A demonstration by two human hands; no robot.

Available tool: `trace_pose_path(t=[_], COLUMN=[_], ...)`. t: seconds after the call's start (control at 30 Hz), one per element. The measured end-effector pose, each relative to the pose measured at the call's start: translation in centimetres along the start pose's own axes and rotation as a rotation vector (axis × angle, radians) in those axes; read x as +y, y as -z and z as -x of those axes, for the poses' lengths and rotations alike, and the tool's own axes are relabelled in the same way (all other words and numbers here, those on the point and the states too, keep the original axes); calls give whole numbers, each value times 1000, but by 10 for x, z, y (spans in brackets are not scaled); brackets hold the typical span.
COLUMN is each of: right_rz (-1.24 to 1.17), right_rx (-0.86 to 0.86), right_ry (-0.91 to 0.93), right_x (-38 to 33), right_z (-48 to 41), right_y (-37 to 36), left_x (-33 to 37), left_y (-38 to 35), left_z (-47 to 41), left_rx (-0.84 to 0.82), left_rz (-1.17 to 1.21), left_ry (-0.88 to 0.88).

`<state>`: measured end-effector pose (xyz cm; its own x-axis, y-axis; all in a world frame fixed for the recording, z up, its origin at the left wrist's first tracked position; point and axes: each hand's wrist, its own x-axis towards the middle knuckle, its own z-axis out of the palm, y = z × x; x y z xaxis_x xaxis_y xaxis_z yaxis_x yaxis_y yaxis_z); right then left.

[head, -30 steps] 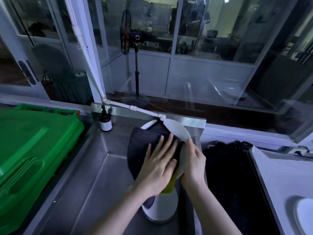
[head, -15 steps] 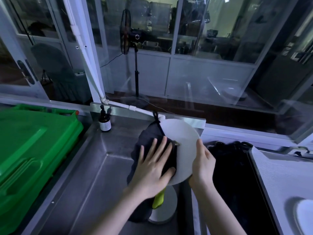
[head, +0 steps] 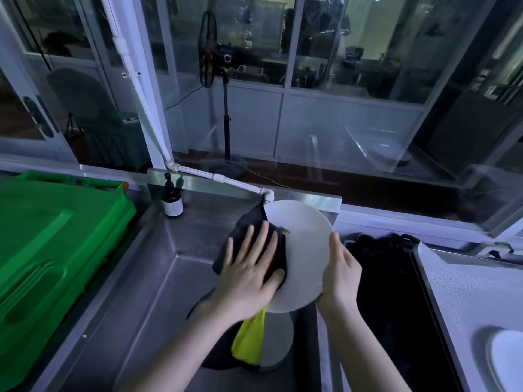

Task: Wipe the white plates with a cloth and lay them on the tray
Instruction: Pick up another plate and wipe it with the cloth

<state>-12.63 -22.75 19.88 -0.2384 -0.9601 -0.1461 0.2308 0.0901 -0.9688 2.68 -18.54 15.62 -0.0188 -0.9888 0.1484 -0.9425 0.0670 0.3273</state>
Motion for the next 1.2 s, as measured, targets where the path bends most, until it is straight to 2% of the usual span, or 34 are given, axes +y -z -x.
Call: trace_pose_path(t=[0.1, 0.17, 0.27, 0.37, 0.43, 0.57, 0.67, 0.77, 0.87, 1.0, 1.03, 1.1, 1.2], right_rz=[43, 48, 17, 37, 127, 383, 587, 753, 747, 452, 421, 465, 622], right_rx=[-38, -122, -244, -334, -377, -462, -614, -768, -739, -421, -396, -437, -633], right_ry=[4, -13, -72, -51, 17, 262, 420, 505, 501, 380, 333, 303, 370], right_x=[11, 21, 30, 29, 22, -4, -20, -29, -36, -31, -28, -24, -31], right_z=[4, 13, 21, 24, 23, 5, -7, -10, -19, -27, -26, -25, -22], right_y=[-3, -4, -2, 5, 11, 16, 9, -3, 2, 17, 19, 21, 15], left_x=[25, 35, 28, 11, -4, -36, -36, -30, -31, -34, -34, -37, -33], left_y=[-11, -10, 5, 28, 43, 54, 56, 58, 59, 48, 46, 46, 55], left_z=[13, 9, -9, -22, -28, -32, -30, -33, -31, -15, -13, -14, -17], left_rx=[26, 68, 105, 200, 252, 141, 162, 59, 74, 330, 369, 368, 237], left_rz=[40, 41, -2, 3, 67, 465, 608, 574, 682, 797, 790, 767, 709], left_ry=[-97, -138, -129, -84, -24, 146, 65, -7, 37, 284, 305, 288, 156])
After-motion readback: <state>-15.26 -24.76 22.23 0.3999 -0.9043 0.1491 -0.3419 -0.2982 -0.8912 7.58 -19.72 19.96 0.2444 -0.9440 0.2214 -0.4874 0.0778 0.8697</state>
